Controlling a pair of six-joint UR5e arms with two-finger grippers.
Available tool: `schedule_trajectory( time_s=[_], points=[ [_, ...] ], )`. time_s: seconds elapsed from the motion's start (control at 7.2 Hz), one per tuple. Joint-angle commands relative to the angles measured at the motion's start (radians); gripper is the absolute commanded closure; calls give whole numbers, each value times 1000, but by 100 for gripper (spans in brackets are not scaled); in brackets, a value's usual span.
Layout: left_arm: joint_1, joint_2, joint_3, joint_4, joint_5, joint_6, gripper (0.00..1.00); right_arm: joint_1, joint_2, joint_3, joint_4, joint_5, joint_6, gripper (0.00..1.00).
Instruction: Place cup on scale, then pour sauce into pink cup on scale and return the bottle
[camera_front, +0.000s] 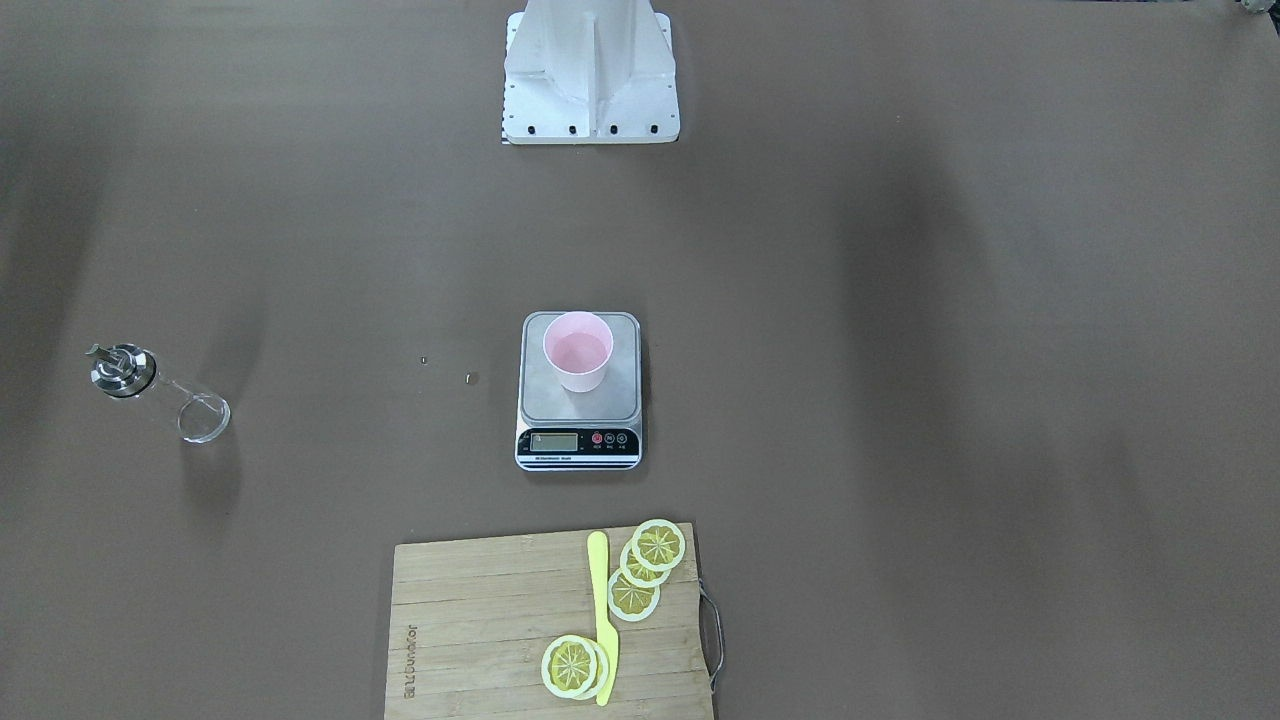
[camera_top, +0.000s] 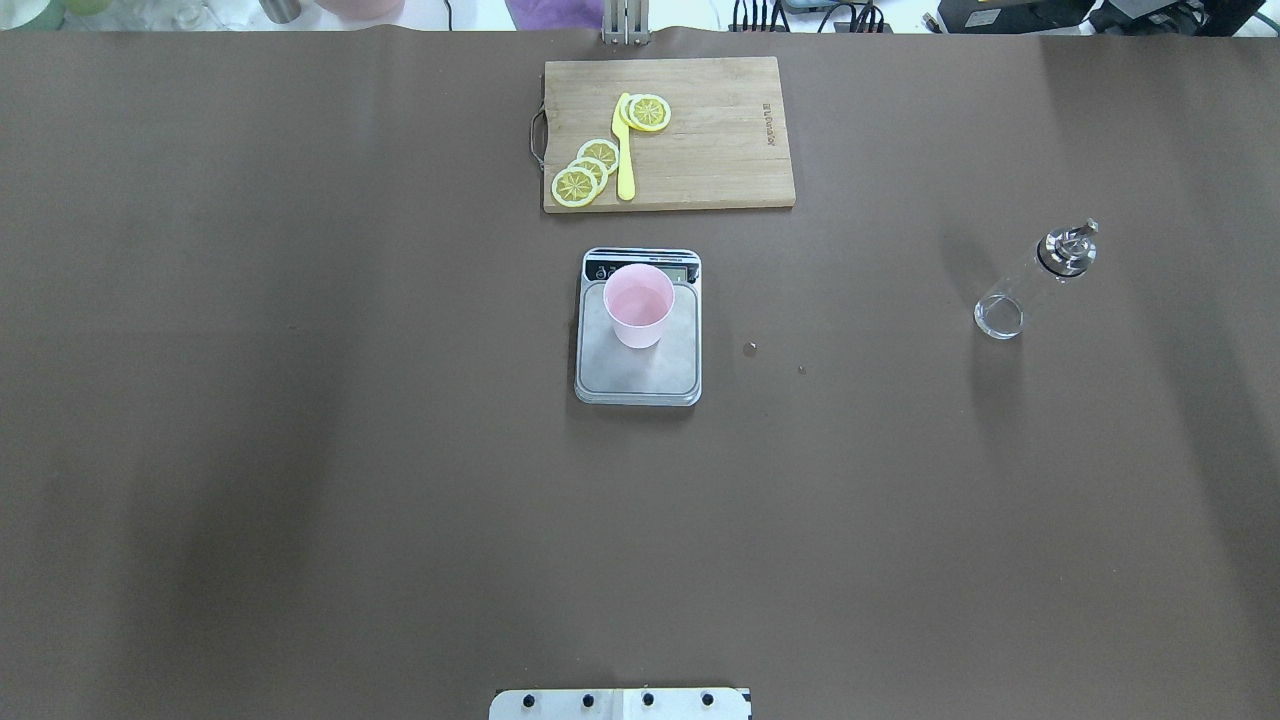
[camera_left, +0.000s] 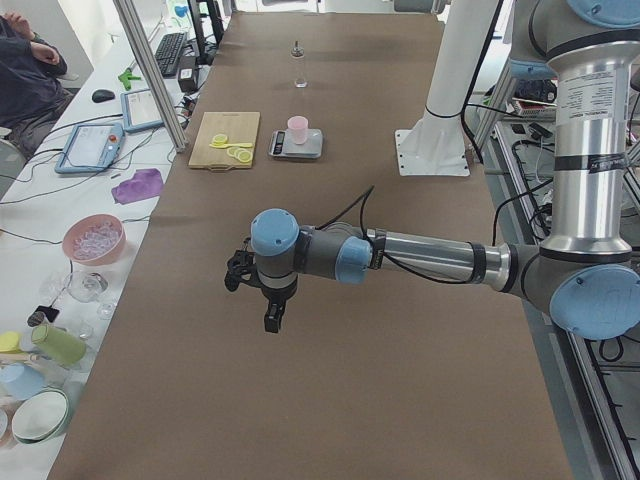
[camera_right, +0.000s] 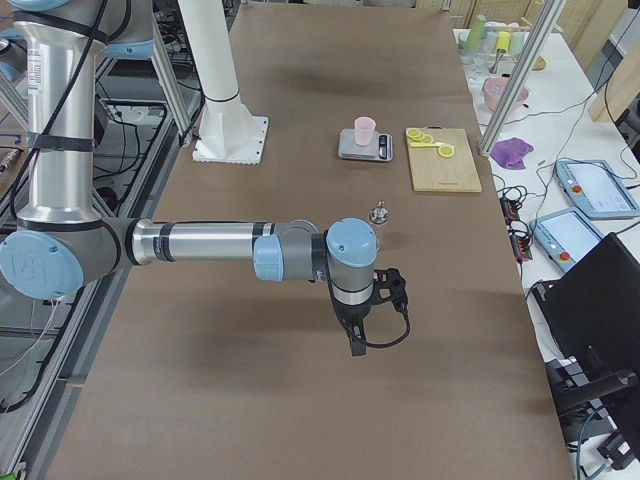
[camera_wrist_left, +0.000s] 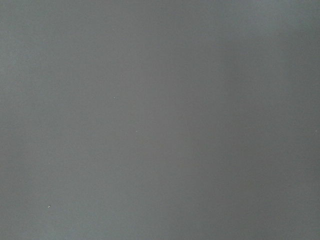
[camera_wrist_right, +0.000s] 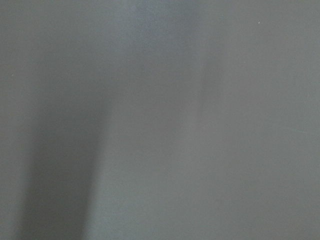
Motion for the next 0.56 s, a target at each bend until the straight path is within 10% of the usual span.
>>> schedule_trajectory(
  time_s=[0.0, 0.42],
  points=[
    [1, 0, 25, 2, 0, 0, 2, 0, 0, 3, -1, 6, 0, 0],
    [10, 0, 59, 2, 0, -5, 2, -2, -11, 9, 1, 5, 0, 0]
  ],
)
